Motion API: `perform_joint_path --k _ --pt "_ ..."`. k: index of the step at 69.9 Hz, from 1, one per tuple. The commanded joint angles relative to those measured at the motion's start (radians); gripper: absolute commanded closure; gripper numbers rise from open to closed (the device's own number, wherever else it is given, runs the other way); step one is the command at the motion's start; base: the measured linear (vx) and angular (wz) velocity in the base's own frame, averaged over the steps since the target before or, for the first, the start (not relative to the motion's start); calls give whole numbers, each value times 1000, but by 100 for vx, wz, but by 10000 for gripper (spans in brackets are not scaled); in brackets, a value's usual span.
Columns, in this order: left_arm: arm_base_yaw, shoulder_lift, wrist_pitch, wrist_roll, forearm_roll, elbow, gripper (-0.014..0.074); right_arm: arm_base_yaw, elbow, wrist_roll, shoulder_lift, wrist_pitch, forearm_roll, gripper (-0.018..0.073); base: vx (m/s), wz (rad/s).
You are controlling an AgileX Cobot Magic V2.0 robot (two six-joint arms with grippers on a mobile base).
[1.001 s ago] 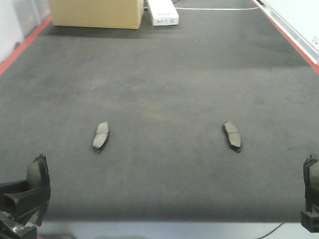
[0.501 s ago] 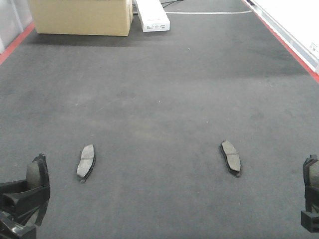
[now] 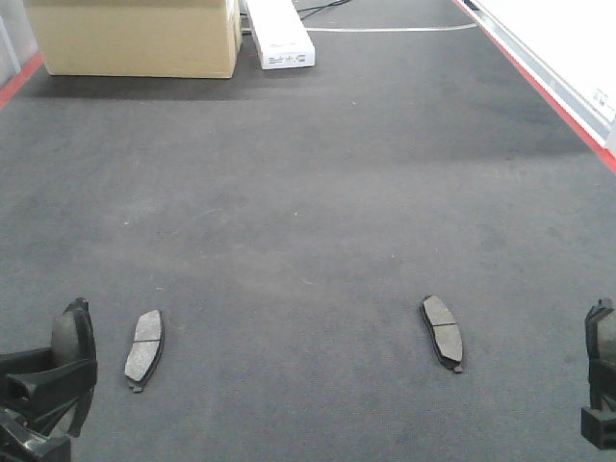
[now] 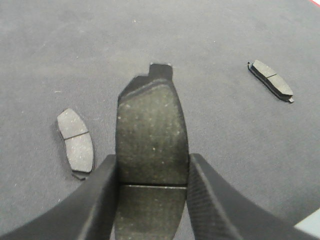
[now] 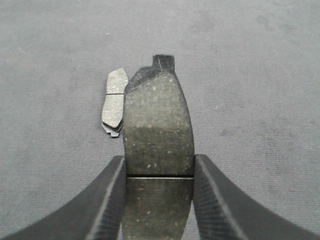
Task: Move and align brake pads A on conveyor
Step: 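Stop at the conveyor with both held pads above the belt, then swing the left gripper inward beside the pad nearest it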
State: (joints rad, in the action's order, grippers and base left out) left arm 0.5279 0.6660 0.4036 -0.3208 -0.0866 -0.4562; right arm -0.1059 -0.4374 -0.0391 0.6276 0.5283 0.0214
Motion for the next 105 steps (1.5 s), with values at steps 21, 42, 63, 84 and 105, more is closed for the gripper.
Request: perform_joint_path --k 21,42,63,84,105 --pt "6 -3 -88 -4 -1 -30 458 5 -31 10 -1 -86 7 515 1 -1" --pt "6 -3 -88 -4 -1 -30 458 5 -31 10 -1 -86 7 515 0 0" --pt "6 -3 -98 -4 -1 -30 458 5 -31 10 -1 -85 7 515 0 0" --pt "6 5 -199 -4 15 -35 456 5 -31 10 -1 -85 7 515 0 0" --pt "98 251 -358 -4 18 -92 441 5 -31 10 -1 -85 7 515 0 0"
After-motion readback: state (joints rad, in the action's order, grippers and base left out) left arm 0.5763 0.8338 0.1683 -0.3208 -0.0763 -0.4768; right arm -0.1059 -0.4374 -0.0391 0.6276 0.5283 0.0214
